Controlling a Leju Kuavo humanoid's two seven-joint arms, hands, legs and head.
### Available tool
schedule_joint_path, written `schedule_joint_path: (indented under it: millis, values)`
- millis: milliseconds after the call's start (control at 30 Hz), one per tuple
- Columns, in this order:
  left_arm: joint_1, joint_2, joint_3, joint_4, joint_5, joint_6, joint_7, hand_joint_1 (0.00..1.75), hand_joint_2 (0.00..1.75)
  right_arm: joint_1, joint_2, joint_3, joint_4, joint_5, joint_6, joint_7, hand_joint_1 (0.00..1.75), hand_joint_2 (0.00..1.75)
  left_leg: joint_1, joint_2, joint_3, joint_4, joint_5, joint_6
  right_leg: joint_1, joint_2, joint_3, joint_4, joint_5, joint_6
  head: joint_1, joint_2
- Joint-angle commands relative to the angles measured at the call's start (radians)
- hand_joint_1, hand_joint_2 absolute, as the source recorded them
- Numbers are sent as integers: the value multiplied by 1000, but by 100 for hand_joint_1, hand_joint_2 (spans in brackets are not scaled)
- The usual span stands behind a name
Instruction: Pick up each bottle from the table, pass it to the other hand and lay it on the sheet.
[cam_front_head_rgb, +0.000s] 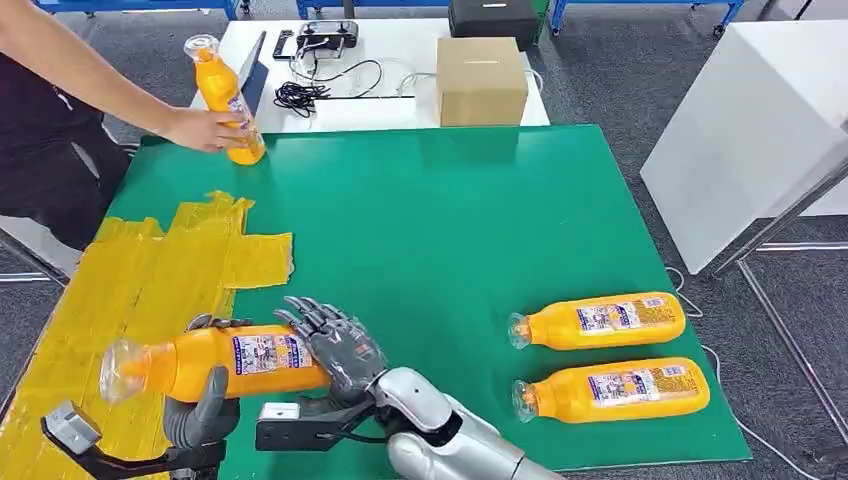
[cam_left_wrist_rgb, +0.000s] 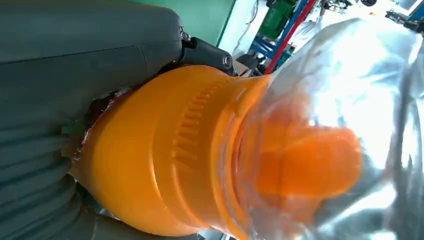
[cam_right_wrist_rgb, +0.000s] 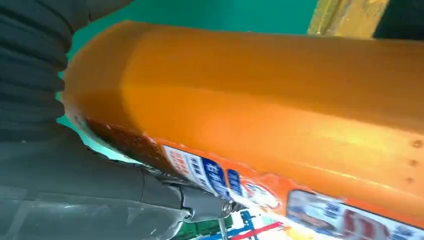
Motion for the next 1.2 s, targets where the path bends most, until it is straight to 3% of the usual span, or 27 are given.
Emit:
schedule_joint_path:
  millis: [33,67,100,300,400,433,533,600,667,833,1000,1067,1100,1200]
  values:
    - [-39,-4,6,11,0,-1,-4,175,175,-3,-42,-3,2,0,6,-1,0,175,1,-2,1,0,0,-1,1,-2,2,-1,0,0,0,0]
    - [-39,-4,6,11,0,-1,-4,175,175,-3,-42,-3,2,0,6,-1,0,175,1,-2,1,0,0,-1,1,-3,3,-2,0,0,0,0]
    - [-39,-8,9,10,-13,14,-10,175,175,1,-40,-8,-2,9,-5,-1,0,0,1,-2,1,-1,0,0,0,-2,2,-1,0,0,0,0]
    - [-51,0,53,-49,-393,314,-140,175,175,219,-160,-212,-275,63,-207,-68,0,0,2,-6,1,0,0,0,2,-6,4,-3,-1,1,0,0]
    - [-44,-6,59,-98,-776,631,-215,175,175,362,-204,-335,-455,110,-253,-105,0,0,0,-7,-1,0,0,0,1,-7,3,-2,-1,1,0,0]
    - [-38,-6,55,-113,-954,762,-210,175,175,405,-211,-371,-514,112,-238,-109,0,0,1,-7,0,0,0,0,1,-7,3,-2,-1,1,0,0]
    - [-33,18,43,-114,-1351,933,-96,175,175,446,-222,-425,-589,115,-210,-124,0,0,0,-6,-2,1,-1,0,1,-6,2,-1,-2,1,0,0]
    - [-43,-15,115,-108,-1660,933,-20,175,175,448,-236,-454,-612,81,-180,-143,0,0,-1,-5,-3,0,0,0,0,-4,0,-1,-1,0,0,0]
    - [-54,-3,137,-79,-1816,933,46,175,175,456,-238,-493,-620,69,-167,-155,0,0,-1,-3,-2,0,0,0,0,-2,0,-1,0,0,0,0]
    - [-70,39,148,-49,-1945,933,138,175,175,473,-237,-519,-617,63,-160,-172,0,0,-1,-2,0,-1,0,-1,0,-2,1,-2,0,0,0,0]
    - [-83,148,39,11,-2064,933,319,175,175,466,-235,-513,-603,65,-151,-161,0,0,0,-3,2,-2,0,-1,1,-3,3,-3,0,0,0,0]
    - [-87,179,27,42,-2064,933,334,175,175,461,-235,-512,-597,65,-138,-150,0,0,0,-3,4,-3,0,-2,1,-3,5,-4,0,0,0,0]
    - [-100,247,-18,100,-2064,933,401,175,175,463,-230,-518,-602,70,-134,-156,0,0,-1,-2,2,-2,0,-1,0,-2,3,-2,0,0,0,0]
    - [-103,250,-16,110,-2064,933,399,175,175,463,-230,-518,-602,70,-134,-156,0,0,0,-2,3,-3,1,-1,0,-2,3,-3,0,0,0,0]
